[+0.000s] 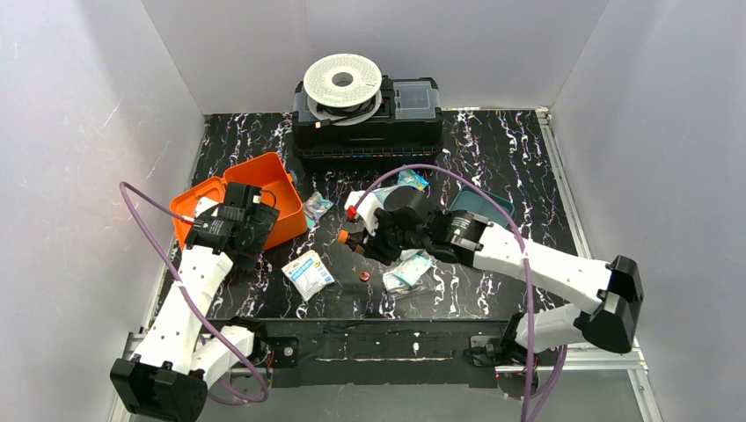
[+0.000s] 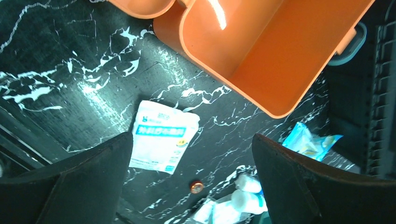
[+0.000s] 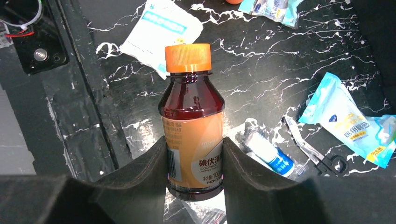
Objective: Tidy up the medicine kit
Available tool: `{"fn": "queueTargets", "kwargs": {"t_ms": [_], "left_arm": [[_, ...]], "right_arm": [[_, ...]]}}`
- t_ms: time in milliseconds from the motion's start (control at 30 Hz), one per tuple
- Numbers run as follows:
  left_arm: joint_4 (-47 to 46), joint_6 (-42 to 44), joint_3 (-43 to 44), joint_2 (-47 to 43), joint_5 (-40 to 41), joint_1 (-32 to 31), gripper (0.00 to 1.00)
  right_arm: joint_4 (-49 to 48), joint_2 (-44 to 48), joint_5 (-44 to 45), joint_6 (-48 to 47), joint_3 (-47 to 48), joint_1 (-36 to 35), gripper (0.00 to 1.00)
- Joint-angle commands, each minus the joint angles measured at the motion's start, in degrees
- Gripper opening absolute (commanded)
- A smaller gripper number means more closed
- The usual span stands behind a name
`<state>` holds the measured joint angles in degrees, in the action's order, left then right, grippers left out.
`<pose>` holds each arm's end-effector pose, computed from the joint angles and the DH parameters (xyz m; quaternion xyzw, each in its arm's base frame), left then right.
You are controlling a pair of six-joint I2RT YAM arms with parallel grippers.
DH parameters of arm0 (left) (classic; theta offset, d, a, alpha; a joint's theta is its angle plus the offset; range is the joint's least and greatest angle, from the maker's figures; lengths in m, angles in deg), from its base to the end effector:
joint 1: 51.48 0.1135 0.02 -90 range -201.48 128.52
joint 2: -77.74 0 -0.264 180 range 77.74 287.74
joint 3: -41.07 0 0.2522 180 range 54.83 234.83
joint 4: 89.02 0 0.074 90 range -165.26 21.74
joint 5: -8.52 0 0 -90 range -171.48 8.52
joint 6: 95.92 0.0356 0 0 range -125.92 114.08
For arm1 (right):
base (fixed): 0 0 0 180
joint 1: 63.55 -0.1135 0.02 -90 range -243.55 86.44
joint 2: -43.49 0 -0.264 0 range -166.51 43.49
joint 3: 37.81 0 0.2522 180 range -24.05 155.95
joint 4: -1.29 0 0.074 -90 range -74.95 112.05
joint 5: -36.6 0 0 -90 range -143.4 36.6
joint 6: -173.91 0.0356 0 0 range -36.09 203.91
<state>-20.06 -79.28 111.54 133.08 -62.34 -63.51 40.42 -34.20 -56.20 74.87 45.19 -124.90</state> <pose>0.1754 -0.0254 0.3096 -0.5225 0.7800 -0.0914 0.3321 0.1451 0.2692 0.3338 -0.5177 0.7141 0.2268 0.4130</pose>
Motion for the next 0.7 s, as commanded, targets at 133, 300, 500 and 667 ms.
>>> {"fn": "queueTargets", "kwargs": {"t_ms": [133, 300, 500, 667], "left_arm": [[1.0, -14.8, -0.4, 3.9, 1.4, 1.3, 0.99], [-0.6, -18.2, 0.1, 7.1, 0.3, 2.5, 0.95], [-2.6, -18.5, 2.3, 12.6, -0.7, 4.2, 0.90], [-4.2, -17.4, 3.5, 17.2, -2.5, 5.8, 0.84]], "right_arm": [[-3.0, 8.4, 6.6, 2.9, -3.3, -4.2, 0.25], [-2.3, 11.8, 8.5, 3.1, -4.8, -6.7, 0.25], [-2.0, 15.0, 9.3, 3.2, -7.6, -8.0, 0.25], [-0.9, 17.3, 10.2, 3.1, -9.4, -8.2, 0.25]]}}
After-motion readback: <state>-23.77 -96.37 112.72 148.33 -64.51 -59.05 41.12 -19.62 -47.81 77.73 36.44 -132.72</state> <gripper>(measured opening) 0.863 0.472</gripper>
